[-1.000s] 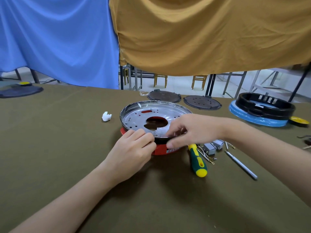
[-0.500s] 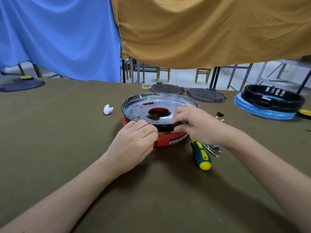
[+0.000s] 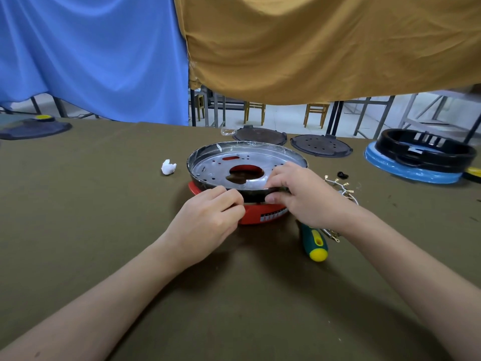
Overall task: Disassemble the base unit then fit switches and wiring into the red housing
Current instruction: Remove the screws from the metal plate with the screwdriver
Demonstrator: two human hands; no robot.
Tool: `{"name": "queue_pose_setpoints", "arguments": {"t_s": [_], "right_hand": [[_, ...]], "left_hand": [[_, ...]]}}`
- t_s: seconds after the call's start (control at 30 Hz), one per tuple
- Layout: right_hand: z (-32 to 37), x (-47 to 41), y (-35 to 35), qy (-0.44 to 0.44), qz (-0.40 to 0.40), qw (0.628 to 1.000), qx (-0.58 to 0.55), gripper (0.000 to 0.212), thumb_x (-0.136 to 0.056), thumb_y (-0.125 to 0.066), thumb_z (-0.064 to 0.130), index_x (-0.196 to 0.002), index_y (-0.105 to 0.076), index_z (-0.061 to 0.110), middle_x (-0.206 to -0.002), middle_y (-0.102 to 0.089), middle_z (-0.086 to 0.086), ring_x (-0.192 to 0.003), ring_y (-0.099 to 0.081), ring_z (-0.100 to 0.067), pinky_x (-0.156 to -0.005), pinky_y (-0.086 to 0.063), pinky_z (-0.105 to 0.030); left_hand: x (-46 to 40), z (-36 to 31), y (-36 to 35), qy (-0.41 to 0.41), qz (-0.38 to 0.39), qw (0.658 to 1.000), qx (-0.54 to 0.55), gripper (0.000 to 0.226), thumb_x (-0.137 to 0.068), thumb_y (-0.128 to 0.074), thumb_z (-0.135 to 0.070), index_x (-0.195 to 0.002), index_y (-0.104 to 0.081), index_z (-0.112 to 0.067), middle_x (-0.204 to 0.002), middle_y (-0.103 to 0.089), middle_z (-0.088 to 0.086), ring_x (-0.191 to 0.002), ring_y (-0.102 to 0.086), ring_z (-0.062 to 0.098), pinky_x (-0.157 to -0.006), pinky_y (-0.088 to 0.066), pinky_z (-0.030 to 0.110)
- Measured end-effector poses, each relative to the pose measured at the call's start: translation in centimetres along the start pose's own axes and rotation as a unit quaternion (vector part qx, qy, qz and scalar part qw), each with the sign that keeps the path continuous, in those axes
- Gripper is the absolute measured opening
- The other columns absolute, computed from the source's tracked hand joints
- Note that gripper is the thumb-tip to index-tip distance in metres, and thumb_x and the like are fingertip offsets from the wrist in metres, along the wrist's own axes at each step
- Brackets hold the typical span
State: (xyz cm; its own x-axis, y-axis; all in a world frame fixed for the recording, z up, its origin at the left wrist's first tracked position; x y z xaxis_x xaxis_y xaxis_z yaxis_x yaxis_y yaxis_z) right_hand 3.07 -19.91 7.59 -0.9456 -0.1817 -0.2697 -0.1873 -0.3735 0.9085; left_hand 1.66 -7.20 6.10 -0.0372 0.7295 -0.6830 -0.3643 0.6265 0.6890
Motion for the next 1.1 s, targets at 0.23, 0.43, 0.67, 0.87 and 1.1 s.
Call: {"name": "queue_pose_setpoints", "arguments": {"t_s": [0.23, 0.43, 0.67, 0.87, 1.1], "right_hand": [[0.2, 0.0, 0.0, 0.004, 0.000, 1.000, 0.011, 0.023, -0.095, -0.061, 0.019, -0.084, -0.056, 0.038, -0.087, -0.049, 0.021, -0.097, -0.043, -0.013, -0.084, -0.035, -0.031], [0.2, 0.4, -0.2, 0.030, -0.033, 0.998, 0.041, 0.011, -0.094, -0.063, 0.017, -0.091, -0.069, 0.027, -0.087, -0.048, 0.018, -0.095, -0.044, -0.018, -0.088, -0.037, -0.036], [0.3, 0.8, -0.2, 0.052, -0.077, 0.993, 0.067, 0.011, -0.093, -0.064, 0.016, -0.099, -0.072, 0.017, -0.092, -0.056, 0.010, -0.094, -0.044, -0.018, -0.088, -0.039, -0.038], [-0.5, 0.3, -0.1, 0.006, 0.002, 1.000, -0.002, 0.009, -0.094, -0.063, 0.025, -0.097, -0.071, 0.023, -0.091, -0.057, 0.016, -0.090, -0.051, -0.005, -0.082, -0.040, -0.028], [-1.1, -2.4, 0.4, -0.069, 0.165, 0.983, -0.032, 0.036, -0.097, -0.056, 0.036, -0.079, -0.069, 0.008, -0.053, -0.048, 0.008, -0.048, -0.042, -0.007, -0.050, -0.033, -0.014]], "left_hand": [[0.0, -0.1, 0.2, 0.009, -0.002, 1.000, 0.011, 0.015, -0.080, -0.073, 0.008, -0.074, -0.067, -0.004, -0.087, -0.066, 0.008, -0.067, -0.058, 0.023, -0.056, -0.051, 0.036], [0.0, -0.2, 0.1, 0.009, 0.002, 1.000, 0.014, 0.014, -0.081, -0.072, 0.008, -0.073, -0.067, -0.003, -0.086, -0.066, 0.008, -0.066, -0.058, 0.022, -0.055, -0.051, 0.037], [0.1, -0.2, 0.2, 0.007, -0.004, 1.000, 0.019, 0.014, -0.081, -0.073, 0.007, -0.074, -0.067, -0.003, -0.086, -0.066, 0.008, -0.066, -0.057, 0.020, -0.055, -0.051, 0.036], [0.1, -0.1, 0.1, 0.008, -0.009, 1.000, 0.021, 0.012, -0.082, -0.073, 0.005, -0.075, -0.068, -0.004, -0.087, -0.066, 0.007, -0.069, -0.059, 0.021, -0.056, -0.052, 0.036], [0.0, -0.2, 0.0, 0.004, -0.008, 1.000, 0.018, 0.013, -0.080, -0.073, 0.007, -0.075, -0.068, -0.004, -0.087, -0.066, 0.007, -0.068, -0.059, 0.022, -0.057, -0.052, 0.036]]}}
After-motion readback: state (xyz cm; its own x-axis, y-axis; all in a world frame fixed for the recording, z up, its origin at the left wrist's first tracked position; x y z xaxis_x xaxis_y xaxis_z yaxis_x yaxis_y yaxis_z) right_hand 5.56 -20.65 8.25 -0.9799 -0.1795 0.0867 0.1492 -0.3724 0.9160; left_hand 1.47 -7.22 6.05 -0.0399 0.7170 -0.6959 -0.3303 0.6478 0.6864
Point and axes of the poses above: each hand's wrist, its own x-axis away from the middle knuckle, its own y-axis out of the back of the hand, z = x × y, the point moved 9 cm from there along -x, towards the middle knuckle
